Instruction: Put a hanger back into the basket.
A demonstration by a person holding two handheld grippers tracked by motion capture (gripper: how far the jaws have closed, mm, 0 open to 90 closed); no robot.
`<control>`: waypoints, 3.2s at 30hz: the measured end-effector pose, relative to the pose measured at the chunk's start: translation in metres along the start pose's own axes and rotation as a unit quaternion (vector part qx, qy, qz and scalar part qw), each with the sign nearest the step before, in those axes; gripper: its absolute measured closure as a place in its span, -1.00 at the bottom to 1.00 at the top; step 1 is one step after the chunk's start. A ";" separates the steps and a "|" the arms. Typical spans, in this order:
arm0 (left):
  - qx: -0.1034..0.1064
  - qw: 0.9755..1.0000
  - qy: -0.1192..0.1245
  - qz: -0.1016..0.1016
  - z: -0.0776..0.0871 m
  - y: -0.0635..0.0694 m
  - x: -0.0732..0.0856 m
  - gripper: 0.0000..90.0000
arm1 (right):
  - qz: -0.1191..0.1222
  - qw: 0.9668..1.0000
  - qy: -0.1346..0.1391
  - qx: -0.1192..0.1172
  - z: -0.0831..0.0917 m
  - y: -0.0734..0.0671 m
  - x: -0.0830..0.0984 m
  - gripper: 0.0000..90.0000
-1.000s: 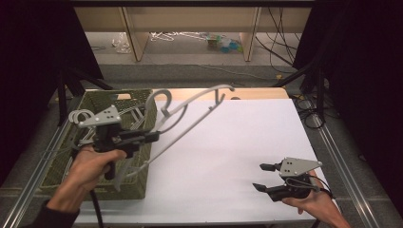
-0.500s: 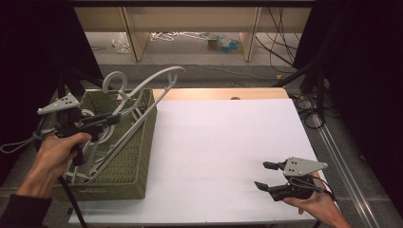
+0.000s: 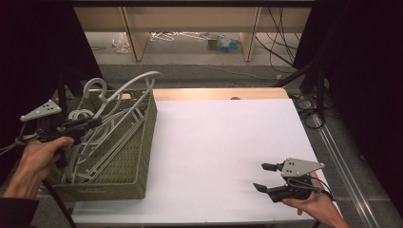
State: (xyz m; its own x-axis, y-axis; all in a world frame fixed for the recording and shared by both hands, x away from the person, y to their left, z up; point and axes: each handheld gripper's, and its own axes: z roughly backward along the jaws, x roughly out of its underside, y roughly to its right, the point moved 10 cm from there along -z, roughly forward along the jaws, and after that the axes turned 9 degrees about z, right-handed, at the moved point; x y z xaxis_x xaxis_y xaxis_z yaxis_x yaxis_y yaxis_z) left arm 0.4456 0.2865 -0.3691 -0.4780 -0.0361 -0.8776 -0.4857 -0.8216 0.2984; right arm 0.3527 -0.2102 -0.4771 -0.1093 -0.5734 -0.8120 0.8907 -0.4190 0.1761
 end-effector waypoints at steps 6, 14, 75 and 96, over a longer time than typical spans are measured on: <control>-0.005 1.000 0.000 -0.004 0.004 -0.016 0.008 0.76 | -0.001 1.000 -0.002 -0.002 0.000 -0.001 0.001 -0.34; -0.014 1.000 -0.005 0.006 0.007 -0.029 0.021 0.76 | 0.000 1.000 -0.001 -0.003 0.000 -0.001 0.001 -0.34; -0.165 0.978 -0.118 0.042 -0.005 -0.097 0.077 0.28 | 0.000 1.000 -0.014 -0.007 -0.003 -0.001 0.005 -0.34; -0.182 0.983 -0.037 0.015 0.024 -0.052 0.038 -0.05 | -0.002 1.000 -0.011 0.001 -0.002 0.001 0.004 -0.36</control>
State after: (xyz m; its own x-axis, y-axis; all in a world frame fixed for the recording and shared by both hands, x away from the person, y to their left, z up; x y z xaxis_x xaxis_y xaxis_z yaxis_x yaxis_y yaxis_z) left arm 0.4348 0.3412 -0.4086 -0.5470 -0.0320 -0.8365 -0.1843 -0.9701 0.1577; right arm 0.3540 -0.2114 -0.4818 -0.1224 -0.5867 -0.8005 0.8896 -0.4225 0.1737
